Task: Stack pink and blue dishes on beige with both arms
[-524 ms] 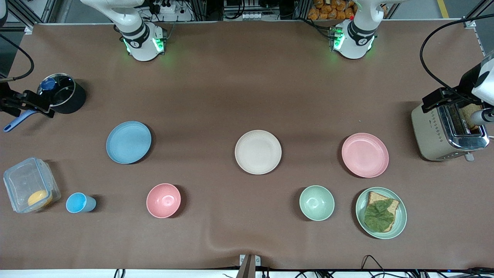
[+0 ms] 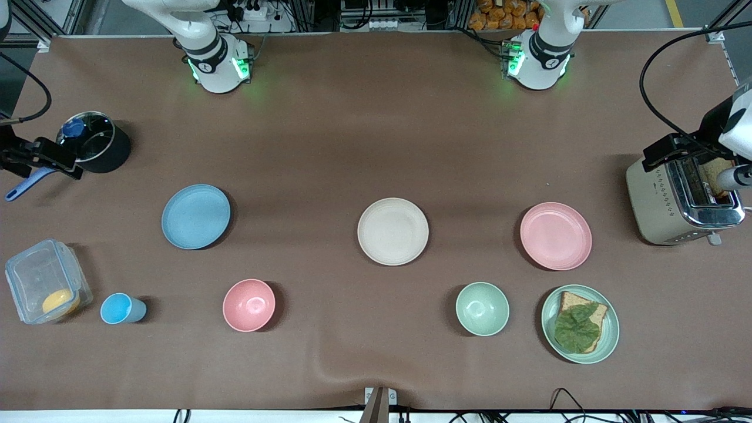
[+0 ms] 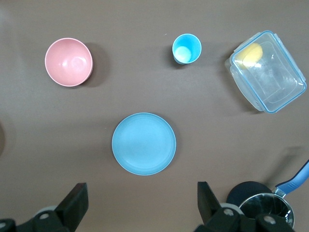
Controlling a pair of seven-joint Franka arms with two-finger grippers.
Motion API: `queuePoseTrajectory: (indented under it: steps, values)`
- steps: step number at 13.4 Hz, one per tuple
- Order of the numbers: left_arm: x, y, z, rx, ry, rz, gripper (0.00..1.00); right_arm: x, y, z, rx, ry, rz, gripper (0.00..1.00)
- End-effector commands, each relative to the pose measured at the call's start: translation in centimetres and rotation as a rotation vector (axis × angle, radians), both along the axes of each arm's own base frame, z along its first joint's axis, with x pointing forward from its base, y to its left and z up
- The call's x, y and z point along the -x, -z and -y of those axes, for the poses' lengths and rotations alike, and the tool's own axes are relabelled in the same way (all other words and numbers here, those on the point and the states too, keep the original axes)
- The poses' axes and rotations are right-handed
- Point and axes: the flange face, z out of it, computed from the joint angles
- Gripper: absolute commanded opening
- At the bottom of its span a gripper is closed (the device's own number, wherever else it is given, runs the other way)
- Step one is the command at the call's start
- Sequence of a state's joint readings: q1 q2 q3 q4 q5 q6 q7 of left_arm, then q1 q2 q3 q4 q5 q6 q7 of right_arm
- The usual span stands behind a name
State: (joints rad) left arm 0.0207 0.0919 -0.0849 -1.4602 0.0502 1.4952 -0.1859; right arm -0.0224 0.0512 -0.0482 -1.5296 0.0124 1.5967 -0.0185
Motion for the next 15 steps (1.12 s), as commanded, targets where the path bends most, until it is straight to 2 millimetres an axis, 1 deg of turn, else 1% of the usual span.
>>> queuePoseTrajectory:
  steps: [1,3,5,6,7,8,9,10,11,12,13,15]
  values:
    - [-1.3,3.0,-0.7,0.005,-0.003,-0.054,1.00,0.0,-0.1,0.0,0.014,0.006,-0.002,1.00]
    - [-1.9,5.8,-0.7,0.003,-0.006,-0.066,1.00,0.0,-0.1,0.1,0.014,0.000,-0.003,1.00]
    - [-2.0,10.8,-1.6,-0.011,-0.012,-0.060,1.00,0.0,-0.1,-0.1,0.017,-0.005,-0.003,1.00]
    - [-2.0,13.0,-2.1,-0.012,-0.016,-0.041,1.00,0.0,-0.1,-0.2,0.022,-0.008,-0.001,1.00]
    - [-1.9,15.4,-2.7,-0.010,-0.022,-0.028,1.00,-0.3,0.2,0.1,0.022,-0.002,-0.004,1.00]
    - [-1.7,17.8,-2.8,-0.007,-0.020,-0.010,1.00,-0.4,0.6,0.4,0.018,0.004,-0.011,1.00]
    - [-1.5,20.4,-3.5,-0.003,-0.028,0.016,1.00,-0.6,1.1,0.7,0.017,0.010,-0.019,1.00]
    - [-1.2,23.2,-4.8,0.001,-0.046,0.038,1.00,-0.7,1.4,1.1,0.015,0.018,-0.025,1.00]
    - [-0.8,25.8,-5.2,0.005,-0.050,0.048,1.00,-0.8,1.7,1.7,0.014,0.030,-0.029,1.00]
    - [-0.6,28.4,-5.6,0.010,-0.057,0.049,1.00,-0.8,1.9,1.9,0.013,0.036,-0.034,1.00]
    - [-0.4,30.6,-6.7,0.014,-0.062,0.041,1.00,-1.0,2.8,2.4,0.012,0.042,-0.058,1.00]
    - [-0.5,34.4,-7.4,0.023,-0.071,0.024,1.00,-1.3,4.1,2.9,0.010,0.052,-0.083,1.00]
